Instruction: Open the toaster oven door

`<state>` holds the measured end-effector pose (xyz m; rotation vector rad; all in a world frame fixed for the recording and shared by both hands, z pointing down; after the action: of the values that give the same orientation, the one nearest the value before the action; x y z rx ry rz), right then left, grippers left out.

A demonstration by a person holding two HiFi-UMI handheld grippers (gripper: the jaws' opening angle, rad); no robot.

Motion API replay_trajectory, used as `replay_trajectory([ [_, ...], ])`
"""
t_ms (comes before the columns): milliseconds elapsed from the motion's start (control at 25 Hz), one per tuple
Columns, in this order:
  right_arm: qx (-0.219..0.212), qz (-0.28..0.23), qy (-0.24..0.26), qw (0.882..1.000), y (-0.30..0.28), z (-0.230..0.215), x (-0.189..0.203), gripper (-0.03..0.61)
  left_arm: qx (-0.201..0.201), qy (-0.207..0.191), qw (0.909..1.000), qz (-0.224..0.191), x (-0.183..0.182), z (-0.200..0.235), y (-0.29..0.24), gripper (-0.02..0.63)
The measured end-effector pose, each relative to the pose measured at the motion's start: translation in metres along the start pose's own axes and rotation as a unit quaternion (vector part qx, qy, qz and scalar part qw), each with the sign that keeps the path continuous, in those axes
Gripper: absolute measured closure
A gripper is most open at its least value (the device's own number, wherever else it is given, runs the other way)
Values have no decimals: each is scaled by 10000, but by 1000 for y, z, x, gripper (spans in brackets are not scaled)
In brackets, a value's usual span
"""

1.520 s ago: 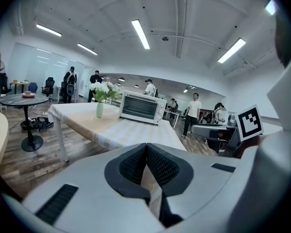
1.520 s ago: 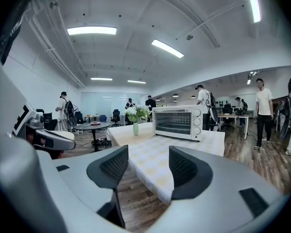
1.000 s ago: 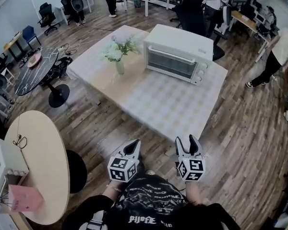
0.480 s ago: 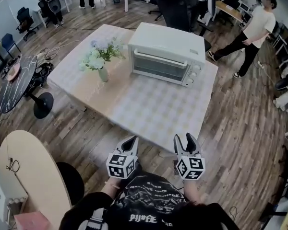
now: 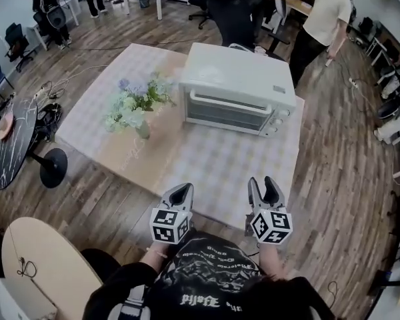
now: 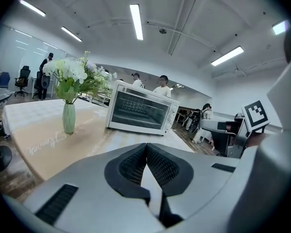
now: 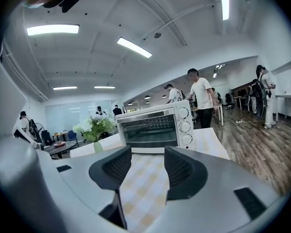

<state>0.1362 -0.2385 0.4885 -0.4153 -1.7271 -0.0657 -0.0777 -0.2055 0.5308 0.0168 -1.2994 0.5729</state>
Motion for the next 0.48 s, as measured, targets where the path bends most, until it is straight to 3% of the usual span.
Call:
replay_trajectory([
  [480, 469, -353, -25, 9983, -88, -8, -56, 366, 125, -80, 9997, 215, -20, 58, -33, 595],
])
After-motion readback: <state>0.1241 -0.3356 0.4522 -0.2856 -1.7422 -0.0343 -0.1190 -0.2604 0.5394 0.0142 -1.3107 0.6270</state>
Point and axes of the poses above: the fingertips, and each gripper's own axes: y backward along the fingers, z to its left, x out of its underside, the point moved 1 cm from there along y, backward along the fingers, and after that the axes turned 4 degrees about -z, right-handed, at the moved point
